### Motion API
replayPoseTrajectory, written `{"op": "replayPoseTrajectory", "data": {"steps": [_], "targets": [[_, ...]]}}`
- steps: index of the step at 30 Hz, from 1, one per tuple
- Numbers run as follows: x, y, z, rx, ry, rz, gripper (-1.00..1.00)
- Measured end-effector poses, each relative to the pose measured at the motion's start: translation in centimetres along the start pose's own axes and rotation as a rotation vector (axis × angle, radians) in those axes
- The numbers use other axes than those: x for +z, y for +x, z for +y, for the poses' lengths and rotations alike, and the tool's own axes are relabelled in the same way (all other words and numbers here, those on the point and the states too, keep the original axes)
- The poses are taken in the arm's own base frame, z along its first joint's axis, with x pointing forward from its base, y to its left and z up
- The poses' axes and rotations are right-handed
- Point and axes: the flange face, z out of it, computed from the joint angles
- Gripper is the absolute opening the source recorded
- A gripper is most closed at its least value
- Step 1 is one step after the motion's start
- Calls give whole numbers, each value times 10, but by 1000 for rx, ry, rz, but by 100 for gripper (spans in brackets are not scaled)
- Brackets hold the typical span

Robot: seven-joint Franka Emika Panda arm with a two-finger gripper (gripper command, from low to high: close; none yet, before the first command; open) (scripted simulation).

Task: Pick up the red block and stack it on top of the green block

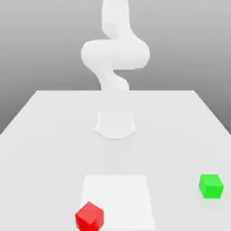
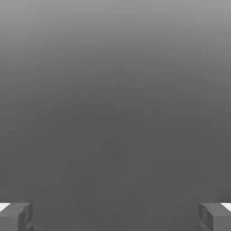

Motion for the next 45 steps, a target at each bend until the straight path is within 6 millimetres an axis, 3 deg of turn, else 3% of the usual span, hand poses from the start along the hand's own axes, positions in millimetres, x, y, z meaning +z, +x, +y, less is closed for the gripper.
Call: {"op": "replayPoseTrajectory", "data": {"steps": [8, 16, 25, 30, 31, 37, 39, 42, 43, 45], "targets": [[155, -3, 29, 170, -194, -122, 0], [290, -34, 94, 337, -396, -222, 0], [409, -100, 198, 522, -640, -310, 0], [461, -132, 236, 541, -667, -317, 0], [466, -136, 241, 541, -667, -318, -100], [469, -138, 243, 541, -666, -317, -100], [459, -131, 235, 542, -667, -317, -100], [432, -115, 217, 542, -667, -317, -100], [425, -122, 203, 506, -658, -332, -100], [416, -156, 167, 379, -628, -380, -100]]}}
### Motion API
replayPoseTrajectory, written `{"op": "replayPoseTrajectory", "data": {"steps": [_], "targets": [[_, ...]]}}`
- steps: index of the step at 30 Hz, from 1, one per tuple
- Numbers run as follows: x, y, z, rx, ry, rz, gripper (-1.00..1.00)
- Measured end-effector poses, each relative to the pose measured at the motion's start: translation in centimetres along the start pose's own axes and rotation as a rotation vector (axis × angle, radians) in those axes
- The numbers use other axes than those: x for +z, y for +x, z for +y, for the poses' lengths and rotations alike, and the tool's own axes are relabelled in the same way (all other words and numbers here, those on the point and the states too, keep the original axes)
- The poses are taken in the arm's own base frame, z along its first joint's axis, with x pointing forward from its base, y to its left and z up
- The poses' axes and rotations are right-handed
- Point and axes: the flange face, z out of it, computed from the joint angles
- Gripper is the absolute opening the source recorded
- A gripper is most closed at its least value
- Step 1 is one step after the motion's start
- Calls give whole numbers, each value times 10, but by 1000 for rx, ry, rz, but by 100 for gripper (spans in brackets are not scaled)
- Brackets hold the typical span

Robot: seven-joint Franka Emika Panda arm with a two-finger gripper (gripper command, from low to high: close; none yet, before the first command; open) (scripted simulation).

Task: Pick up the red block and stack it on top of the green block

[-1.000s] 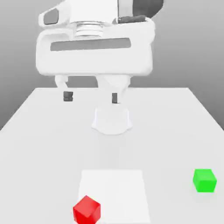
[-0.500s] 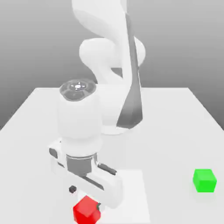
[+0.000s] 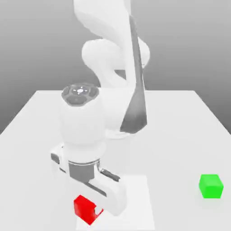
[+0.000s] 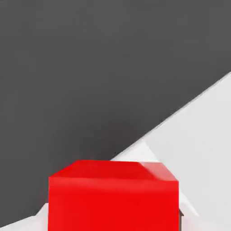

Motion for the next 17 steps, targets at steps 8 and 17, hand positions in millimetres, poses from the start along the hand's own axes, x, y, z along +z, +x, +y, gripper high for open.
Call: {"op": "replayPoseTrajectory", "data": {"steps": [8, 17], "targets": [[-21, -213, 1, -613, -2, -5, -100], [33, -313, 29, -921, -6, 7, 100]]}}
